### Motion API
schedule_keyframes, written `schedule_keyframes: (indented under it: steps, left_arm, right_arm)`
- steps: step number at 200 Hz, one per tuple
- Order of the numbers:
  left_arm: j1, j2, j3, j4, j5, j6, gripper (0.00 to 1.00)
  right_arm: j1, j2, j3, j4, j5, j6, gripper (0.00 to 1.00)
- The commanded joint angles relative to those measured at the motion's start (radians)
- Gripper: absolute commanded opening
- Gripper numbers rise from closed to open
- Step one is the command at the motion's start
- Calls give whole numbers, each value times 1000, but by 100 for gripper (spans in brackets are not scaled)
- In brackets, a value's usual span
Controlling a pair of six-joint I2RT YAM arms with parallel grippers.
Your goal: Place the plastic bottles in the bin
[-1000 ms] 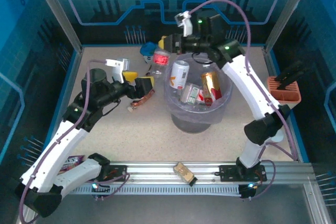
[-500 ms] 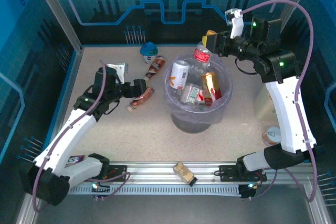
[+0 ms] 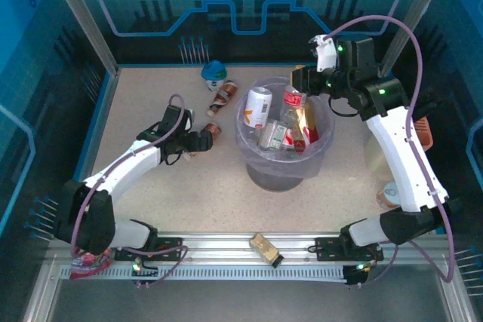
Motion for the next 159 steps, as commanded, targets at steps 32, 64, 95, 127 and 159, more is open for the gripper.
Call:
schedule_keyframes:
  steps: [32,64,95,127,159]
  left_arm:
    - [14,69,-29,89,-23,50,99]
    - [14,126,-8,99,-13,65,99]
    - [14,178,27,80,2,77,99]
    - [14,220,57,55,23,61,95]
    - [14,240,65,36,26,42,90]
  right_arm:
    - [44,1,-159,378,54,100,13]
    - [54,28,-214,421,66,130,13]
    - [58,28,-278,403,94,153,12]
    - [76,24,-339,393,118,163,12]
    - [102,21,-413,390,164,190,12]
